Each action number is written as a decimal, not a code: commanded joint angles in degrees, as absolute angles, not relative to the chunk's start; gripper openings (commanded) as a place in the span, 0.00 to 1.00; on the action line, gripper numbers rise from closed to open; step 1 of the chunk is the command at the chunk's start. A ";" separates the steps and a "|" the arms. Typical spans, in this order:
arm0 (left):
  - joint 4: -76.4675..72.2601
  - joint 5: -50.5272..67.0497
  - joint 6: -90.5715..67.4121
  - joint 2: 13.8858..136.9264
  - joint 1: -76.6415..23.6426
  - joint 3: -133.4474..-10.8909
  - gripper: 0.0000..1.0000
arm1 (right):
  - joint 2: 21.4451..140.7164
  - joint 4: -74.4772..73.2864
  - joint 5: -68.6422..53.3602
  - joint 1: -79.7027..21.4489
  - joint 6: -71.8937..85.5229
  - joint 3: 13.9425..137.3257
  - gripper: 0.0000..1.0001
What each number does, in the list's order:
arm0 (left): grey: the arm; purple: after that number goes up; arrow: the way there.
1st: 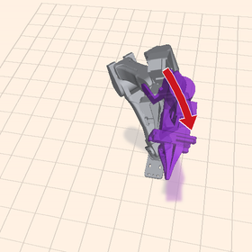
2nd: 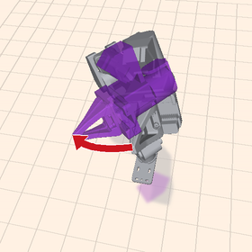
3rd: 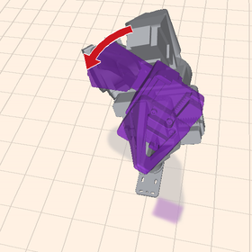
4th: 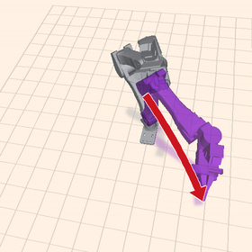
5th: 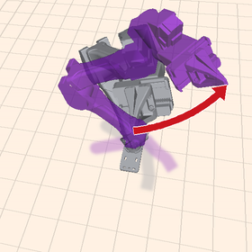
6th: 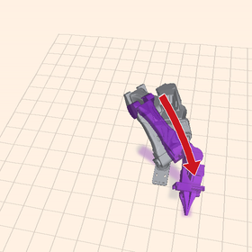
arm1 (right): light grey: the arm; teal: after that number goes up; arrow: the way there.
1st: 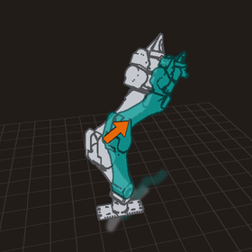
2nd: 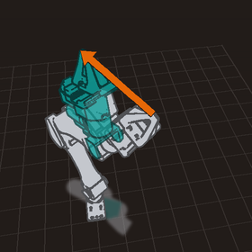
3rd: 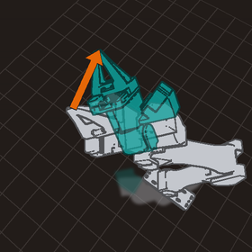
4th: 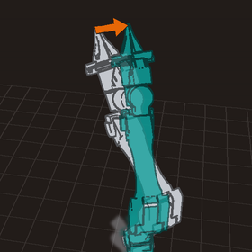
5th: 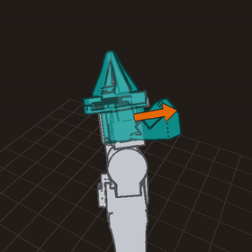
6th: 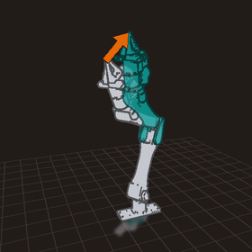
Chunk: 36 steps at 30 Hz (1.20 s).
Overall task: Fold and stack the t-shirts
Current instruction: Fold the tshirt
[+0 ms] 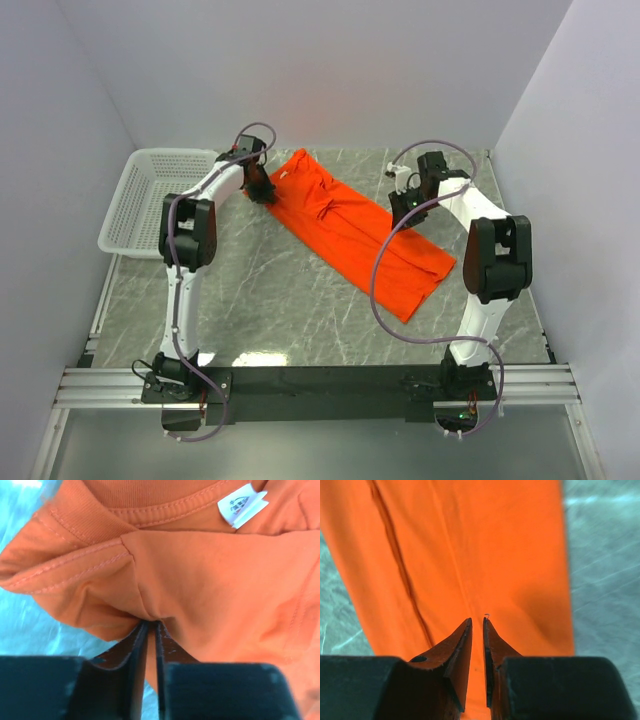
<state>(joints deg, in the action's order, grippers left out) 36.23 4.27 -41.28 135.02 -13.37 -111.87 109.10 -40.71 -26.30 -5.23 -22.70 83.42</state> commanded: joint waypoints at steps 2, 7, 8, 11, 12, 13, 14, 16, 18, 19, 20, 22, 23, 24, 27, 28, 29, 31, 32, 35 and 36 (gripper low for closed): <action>38.24 4.65 -40.78 135.19 -13.10 -118.56 0.24 | 106.87 -41.31 -28.22 -4.92 -24.79 82.70 0.22; 32.27 3.43 -39.29 124.22 -12.75 -111.72 0.43 | 111.00 -40.87 -22.69 -5.01 -23.21 84.72 0.22; 31.47 3.25 -38.42 122.36 -12.48 -109.10 0.45 | 112.14 -40.96 -21.81 -5.01 -22.94 85.25 0.22; 29.02 2.29 -35.96 114.72 -12.48 -103.30 0.50 | 111.62 -40.00 -20.83 -5.01 -23.55 83.60 0.22; 28.22 1.76 -35.25 112.61 -12.48 -101.53 0.50 | 111.19 -39.82 -20.83 -5.01 -23.99 83.06 0.22; 27.26 1.58 -34.20 108.50 -12.48 -99.77 0.52 | 110.49 -39.81 -20.66 -5.01 -24.34 82.19 0.21; 25.59 1.06 -33.75 106.37 -12.48 -95.84 0.53 | 109.87 -39.90 -21.00 -4.92 -25.48 81.83 0.22; 23.65 0.18 -32.79 100.06 -12.48 -91.43 0.55 | 107.16 -40.08 -24.58 -5.18 -28.54 80.17 0.22; 20.94 -2.00 -32.26 95.73 -12.48 -84.49 0.57 | 104.87 -40.78 -27.76 -5.45 -31.10 78.84 0.22; 20.22 -4.02 -32.08 91.36 -12.48 -82.20 0.60 | 102.50 -41.04 -29.17 -5.97 -33.81 77.36 0.22; 19.43 -5.09 -31.91 89.32 -12.48 -77.91 0.61 | 101.26 -41.31 -32.05 -7.02 -35.23 76.21 0.22; 18.55 -7.81 -31.90 83.80 -12.31 -74.20 0.67 | 97.84 -42.01 -34.62 -8.69 -39.87 72.88 0.22; 18.54 -8.08 -32.08 82.28 -12.13 -71.05 0.68 | 96.78 -42.27 -35.32 -11.31 -41.21 71.47 0.22; 18.46 -8.00 -32.25 80.61 -12.04 -69.54 0.70 | 95.72 -42.10 -34.98 -12.90 -42.35 69.98 0.22; 19.42 -6.86 -33.75 76.21 -11.16 -64.87 0.70 | 92.90 -39.47 -30.35 -19.57 -43.86 64.26 0.22; 19.86 -7.03 -34.53 74.29 -10.99 -63.82 0.70 | 92.64 -38.68 -29.02 -21.34 -42.81 62.42 0.22; 19.95 -7.12 -34.80 73.31 -10.99 -61.72 0.70 | 92.72 -36.84 -27.26 -22.66 -42.11 61.71 0.22; 20.21 -7.47 -35.59 70.51 -10.81 -59.77 0.70 | 93.42 -35.69 -24.53 -25.39 -40.09 60.82 0.22; 20.30 -7.56 -35.86 69.71 -10.64 -58.20 0.70 | 93.69 -34.90 -24.09 -25.75 -39.47 60.73 0.21; 20.65 -6.95 -36.12 67.24 -10.46 -56.08 0.70 | 94.92 -33.67 -21.80 -27.42 -37.88 61.00 0.21; 21.00 -6.77 -36.21 66.80 -10.46 -55.73 0.70 | 95.27 -33.31 -21.01 -27.68 -37.62 61.00 0.21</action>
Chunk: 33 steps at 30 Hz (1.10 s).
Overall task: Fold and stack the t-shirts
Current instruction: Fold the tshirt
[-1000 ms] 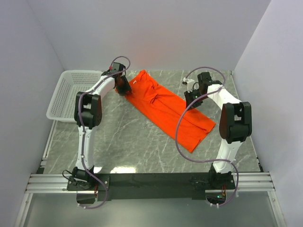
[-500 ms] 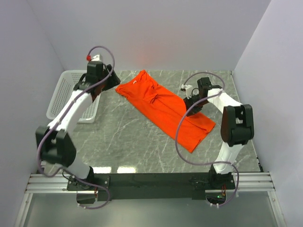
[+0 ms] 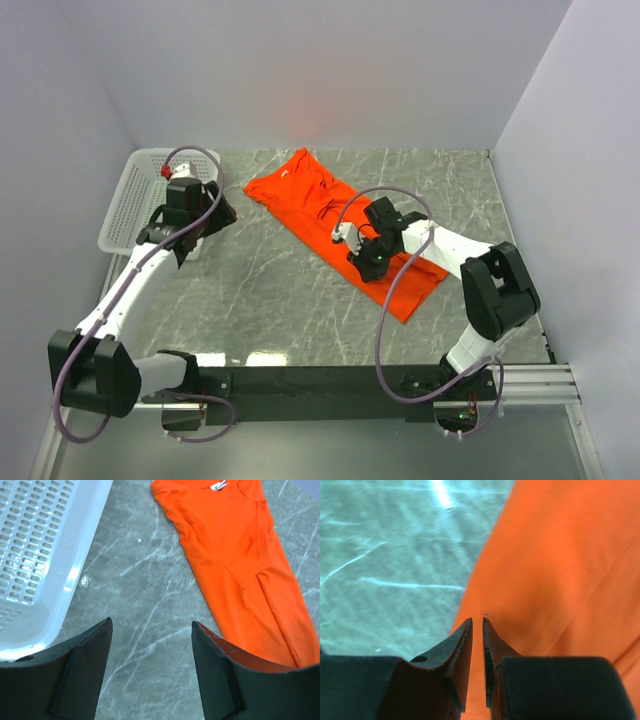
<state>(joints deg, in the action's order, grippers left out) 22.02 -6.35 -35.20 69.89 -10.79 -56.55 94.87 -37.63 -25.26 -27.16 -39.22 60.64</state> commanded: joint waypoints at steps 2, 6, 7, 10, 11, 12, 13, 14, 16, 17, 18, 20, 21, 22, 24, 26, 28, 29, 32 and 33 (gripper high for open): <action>21.18 -6.51 -36.47 65.83 -10.37 -54.67 0.70 | 95.62 -33.22 -19.78 -28.47 -37.18 61.26 0.21; 20.66 -5.45 -37.26 64.34 -10.37 -52.39 0.70 | 96.15 -32.26 -17.06 -29.44 -36.65 61.00 0.21; 20.57 -4.84 -37.70 63.81 -10.37 -52.03 0.69 | 96.76 -32.08 -16.18 -29.53 -36.30 60.65 0.21; 20.13 -4.22 -38.40 63.11 -10.37 -50.80 0.69 | 97.56 -31.03 -14.42 -30.58 -35.86 59.51 0.20; 20.13 -3.87 -38.58 63.11 -10.37 -50.54 0.69 | 97.65 -30.50 -14.15 -30.93 -35.86 59.24 0.20; 20.21 -3.69 -38.58 62.93 -10.37 -50.36 0.69 | 97.82 -30.24 -13.11 -31.55 -35.69 59.06 0.20; 20.30 -3.52 -38.67 62.84 -10.28 -50.36 0.69 | 98.43 -30.15 -12.83 -31.99 -35.34 58.89 0.20; 20.56 -3.52 -38.67 62.58 -10.28 -50.36 0.69 | 98.79 -30.23 -12.66 -32.25 -35.16 58.80 0.20; 20.65 -3.60 -38.67 61.97 -10.37 -50.36 0.69 | 99.49 -30.32 -12.13 -33.04 -34.63 58.71 0.20; 20.92 -3.78 -38.67 61.61 -10.37 -50.27 0.69 | 99.67 -30.50 -12.13 -33.31 -34.63 58.71 0.20; 20.92 -3.78 -38.67 61.00 -10.37 -50.19 0.70 | 99.67 -30.50 -12.13 -33.92 -34.45 58.62 0.20; 20.92 -3.95 -38.67 60.30 -10.37 -49.57 0.70 | 99.58 -30.85 -12.30 -34.80 -34.37 58.19 0.19; 20.92 -3.96 -38.76 60.03 -10.37 -49.48 0.70 | 99.58 -30.94 -12.39 -35.24 -34.28 58.10 0.19; 20.92 -3.87 -38.85 59.51 -10.37 -49.22 0.70 | 99.67 -30.94 -12.57 -36.46 -34.02 57.92 0.19; 21.09 -3.87 -38.94 58.98 -10.37 -48.96 0.70 | 99.84 -31.29 -12.74 -37.61 -33.49 57.74 0.19; 21.27 -3.78 -39.02 58.36 -10.37 -48.69 0.70 | 100.11 -31.38 -13.27 -39.63 -32.87 57.57 0.18; 21.53 -3.95 -38.94 57.84 -10.37 -48.52 0.70 | 100.54 -31.64 -13.80 -41.04 -32.17 57.83 0.18; 21.71 -3.96 -39.02 57.57 -10.37 -48.52 0.70 | 100.81 -31.81 -14.41 -42.70 -31.91 57.92 0.18; 22.06 -3.87 -38.94 57.04 -10.37 -48.25 0.70 | 101.86 -32.34 -15.11 -45.43 -30.76 58.97 0.18; 22.06 -3.78 -38.94 56.78 -10.37 -48.16 0.70 | 102.21 -32.43 -15.64 -47.27 -30.41 59.41 0.18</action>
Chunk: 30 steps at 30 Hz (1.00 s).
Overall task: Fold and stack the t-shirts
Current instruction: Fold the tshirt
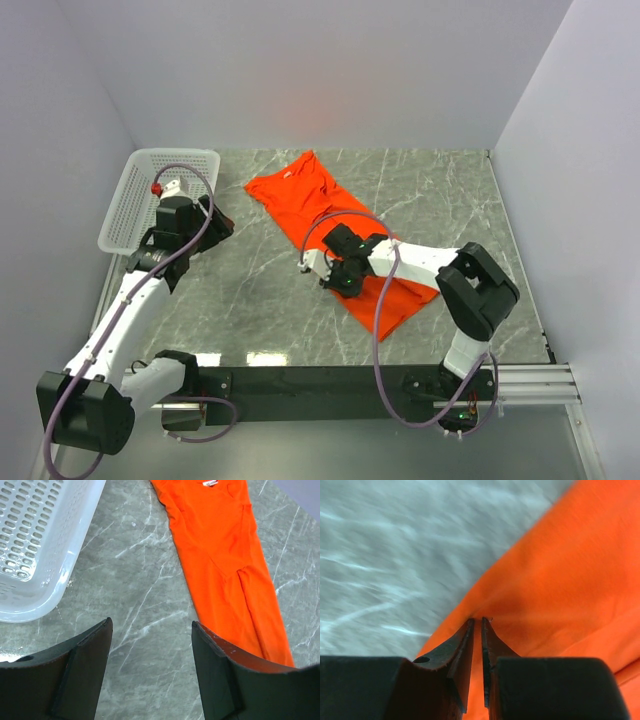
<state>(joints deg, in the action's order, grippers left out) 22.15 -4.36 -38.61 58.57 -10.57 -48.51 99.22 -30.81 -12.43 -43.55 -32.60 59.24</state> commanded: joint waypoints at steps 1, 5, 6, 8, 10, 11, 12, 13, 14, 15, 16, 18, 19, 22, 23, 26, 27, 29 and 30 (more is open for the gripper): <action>21.89 -3.61 -39.02 56.60 -10.37 -47.99 0.70 | 102.91 -32.43 -15.82 -48.50 -29.80 60.55 0.18; 21.01 -1.42 -39.55 56.69 -10.37 -47.20 0.70 | 106.78 -34.09 -17.22 -53.69 -28.39 65.55 0.18; 20.92 -0.97 -39.64 56.69 -10.37 -47.11 0.69 | 108.79 -34.45 -17.57 -55.44 -28.04 68.35 0.18; 21.09 -0.44 -39.55 56.95 -10.37 -47.11 0.69 | 110.91 -36.20 -19.42 -56.86 -27.25 71.70 0.18; 21.18 -0.44 -39.29 57.04 -10.37 -47.29 0.69 | 113.72 -37.61 -20.30 -57.65 -26.72 77.06 0.18; 21.62 -0.44 -39.11 57.04 -10.37 -47.46 0.69 | 114.34 -39.10 -20.48 -57.66 -26.63 78.73 0.18; 21.88 -0.44 -39.02 57.13 -10.37 -47.55 0.69 | 114.52 -39.81 -20.13 -57.57 -26.54 80.14 0.19; 22.06 -0.44 -38.76 57.04 -10.37 -47.64 0.69 | 114.17 -40.16 -19.78 -56.61 -26.80 81.98 0.20; 22.23 0.00 -38.76 57.04 -10.37 -47.72 0.69 | 113.39 -40.69 -19.95 -55.82 -27.15 82.52 0.21; 22.24 0.52 -38.76 56.87 -10.37 -47.64 0.70 | 111.73 -41.48 -20.47 -54.68 -27.51 83.66 0.22; 22.06 0.70 -38.76 56.69 -10.37 -47.29 0.70 | 110.84 -42.18 -21.00 -53.54 -28.38 84.19 0.25; 21.10 1.49 -38.93 56.60 -10.37 -47.02 0.69 | 107.95 -44.03 -23.28 -48.88 -29.09 85.60 0.26; 20.66 2.54 -39.20 56.86 -10.37 -46.59 0.69 | 107.06 -44.64 -24.07 -47.30 -29.79 86.04 0.27; 18.47 5.17 -39.90 57.92 -10.37 -45.71 0.69 | 105.21 -45.44 -26.45 -39.66 -29.10 88.32 0.27; 17.76 5.62 -40.08 58.35 -10.37 -45.62 0.69 | 105.38 -45.09 -26.63 -37.99 -28.31 89.03 0.27; 16.61 8.07 -40.08 60.38 -10.37 -46.14 0.69 | 109.06 -41.86 -24.36 -32.79 -19.55 92.80 0.25; 16.70 8.61 -39.90 61.42 -10.37 -46.49 0.68 | 112.38 -41.75 -22.26 -31.13 -14.20 96.12 0.25; 17.22 9.57 -39.73 62.14 -10.46 -47.55 0.68 | 116.35 -43.14 -21.45 -29.71 -10.04 100.44 0.22; 17.31 9.84 -39.64 62.57 -10.46 -47.81 0.68 | 120.11 -43.50 -21.79 -28.49 -7.15 104.46 0.19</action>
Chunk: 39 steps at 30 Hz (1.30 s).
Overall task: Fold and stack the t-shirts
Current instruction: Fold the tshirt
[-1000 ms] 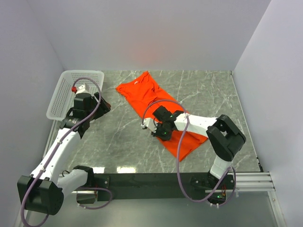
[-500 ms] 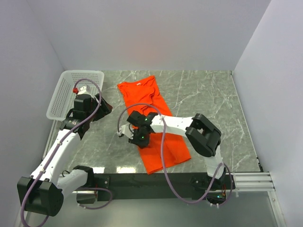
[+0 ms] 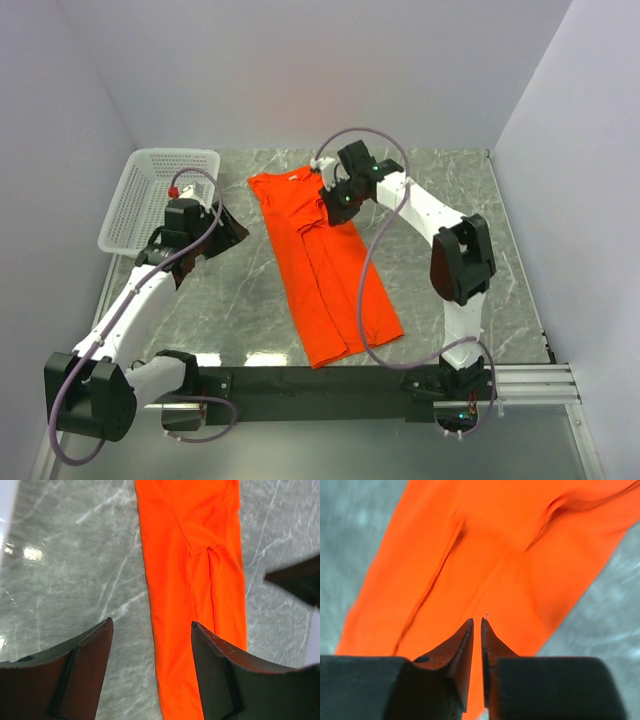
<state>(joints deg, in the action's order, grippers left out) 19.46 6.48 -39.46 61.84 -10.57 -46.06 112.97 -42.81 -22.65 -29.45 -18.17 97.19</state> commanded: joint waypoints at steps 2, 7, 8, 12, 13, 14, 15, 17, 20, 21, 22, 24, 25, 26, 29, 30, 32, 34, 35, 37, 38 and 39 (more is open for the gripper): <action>17.49 10.63 -39.72 62.84 -10.46 -48.08 0.68 | 123.21 -42.90 -23.02 -27.25 -4.67 107.48 0.16; 17.23 11.69 -41.22 62.23 -10.46 -46.59 0.68 | 131.38 -41.49 -19.53 -25.40 -0.18 117.49 0.11; 17.14 11.95 -41.74 62.05 -10.46 -46.32 0.68 | 133.22 -41.66 -18.90 -25.31 -0.09 120.03 0.10; 16.53 13.27 -42.89 61.96 -10.55 -45.00 0.68 | 136.14 -41.57 -16.44 -24.87 1.58 122.87 0.10; 16.26 13.62 -43.06 62.05 -10.55 -44.74 0.68 | 136.58 -41.66 -16.17 -24.70 1.67 123.05 0.09; 15.91 13.97 -43.33 62.31 -10.55 -44.48 0.68 | 137.28 -41.66 -15.39 -24.70 1.76 123.22 0.10; 15.39 14.84 -43.59 62.49 -10.55 -44.21 0.68 | 137.63 -41.66 -15.21 -24.78 1.76 123.22 0.10; 14.94 15.55 -43.77 63.02 -10.63 -44.03 0.68 | 139.03 -42.10 -14.51 -24.78 1.85 123.92 0.10; 15.20 15.82 -43.33 64.51 -10.81 -44.38 0.68 | 140.71 -42.71 -13.45 -24.78 2.54 124.71 0.09; 15.38 15.82 -43.24 64.69 -10.90 -44.99 0.68 | 141.15 -42.80 -13.01 -24.79 2.72 124.89 0.09; 15.73 15.73 -43.07 65.04 -10.90 -45.26 0.68 | 141.41 -43.06 -12.92 -24.70 2.90 124.98 0.09; 15.99 15.73 -42.72 65.56 -10.90 -45.70 0.68 | 142.29 -43.15 -12.22 -24.70 3.43 125.24 0.09; 15.91 15.73 -42.63 65.65 -10.90 -45.88 0.68 | 142.47 -43.42 -11.78 -24.61 3.60 125.33 0.09; 15.91 15.73 -42.71 66.00 -10.90 -45.97 0.68 | 142.56 -43.33 -11.34 -24.61 3.69 125.25 0.09; 15.73 15.82 -42.71 66.44 -10.99 -45.97 0.68 | 142.91 -43.51 -9.32 -24.17 4.13 125.16 0.08; 15.73 15.73 -42.80 66.53 -10.99 -45.97 0.68 | 142.82 -43.51 -8.79 -23.73 4.22 125.16 0.07; 15.21 15.82 -42.98 66.80 -10.99 -45.88 0.68 | 142.74 -43.59 -7.30 -23.12 4.65 124.81 0.06; 14.77 16.00 -43.07 67.15 -10.99 -45.62 0.68 | 142.47 -43.51 -6.68 -21.89 4.75 124.37 0.06; 14.50 16.17 -43.15 67.67 -10.99 -45.53 0.68 | 142.30 -43.42 -6.16 -21.54 4.92 124.10 0.06; 13.98 16.61 -43.15 68.20 -10.99 -45.70 0.68 | 141.86 -43.42 -5.89 -20.13 5.27 123.75 0.05; 13.71 16.70 -43.07 68.90 -11.07 -45.96 0.68 | 141.77 -43.42 -6.15 -19.60 5.53 123.49 0.05; 13.36 17.05 -42.98 69.34 -11.07 -46.14 0.68 | 141.59 -43.50 -6.76 -19.16 5.80 123.57 0.05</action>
<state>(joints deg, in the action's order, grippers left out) 16.51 15.35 -42.94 68.25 -10.74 -44.10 141.58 -42.26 -10.33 -22.24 5.13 123.59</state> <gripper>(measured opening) 0.679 0.056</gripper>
